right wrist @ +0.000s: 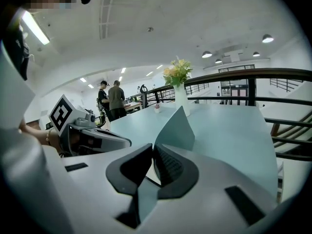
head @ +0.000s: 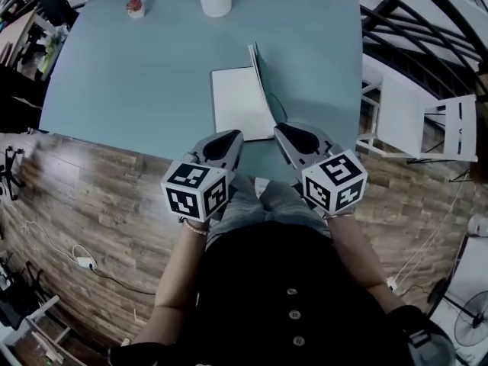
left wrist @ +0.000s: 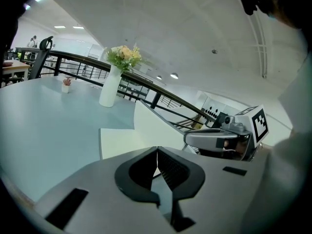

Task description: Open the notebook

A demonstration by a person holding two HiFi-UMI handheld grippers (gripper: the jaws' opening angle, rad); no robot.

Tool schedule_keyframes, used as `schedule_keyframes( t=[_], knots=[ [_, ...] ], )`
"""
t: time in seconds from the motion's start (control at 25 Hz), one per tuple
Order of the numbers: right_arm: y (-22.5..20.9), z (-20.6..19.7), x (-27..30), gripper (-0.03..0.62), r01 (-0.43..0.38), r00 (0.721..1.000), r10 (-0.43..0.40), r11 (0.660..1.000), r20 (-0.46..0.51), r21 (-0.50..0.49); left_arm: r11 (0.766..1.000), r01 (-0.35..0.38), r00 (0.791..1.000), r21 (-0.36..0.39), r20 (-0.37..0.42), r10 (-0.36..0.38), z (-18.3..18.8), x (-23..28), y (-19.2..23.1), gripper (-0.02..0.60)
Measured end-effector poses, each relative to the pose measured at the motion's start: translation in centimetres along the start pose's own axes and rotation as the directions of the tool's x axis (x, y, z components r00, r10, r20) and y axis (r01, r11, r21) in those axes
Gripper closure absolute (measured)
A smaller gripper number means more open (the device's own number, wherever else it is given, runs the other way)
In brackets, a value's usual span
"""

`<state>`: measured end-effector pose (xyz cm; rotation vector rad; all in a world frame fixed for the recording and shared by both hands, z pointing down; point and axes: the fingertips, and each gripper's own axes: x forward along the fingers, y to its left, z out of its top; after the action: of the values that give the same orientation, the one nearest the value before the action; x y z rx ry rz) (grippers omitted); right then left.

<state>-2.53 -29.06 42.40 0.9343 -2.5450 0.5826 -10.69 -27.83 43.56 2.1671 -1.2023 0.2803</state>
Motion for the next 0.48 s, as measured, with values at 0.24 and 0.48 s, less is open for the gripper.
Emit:
schedule_keyframes(
  t=[0.24, 0.48],
  knots=[
    [-2.2, -0.6, -2.1, 0.563, 0.045, 0.999, -0.045, 0.999, 0.023, 0.005, 1.000, -0.010, 1.000, 0.017, -0.003, 0.010, -0.4, 0.4, -1.8, 0.560],
    [-4.7, -1.5, -3.7, 0.562, 0.074, 0.997, -0.075, 0.997, 0.023, 0.034, 1.000, -0.023, 1.000, 0.018, -0.013, 0.023, -1.3, 1.1, -3.6, 0.561]
  ],
)
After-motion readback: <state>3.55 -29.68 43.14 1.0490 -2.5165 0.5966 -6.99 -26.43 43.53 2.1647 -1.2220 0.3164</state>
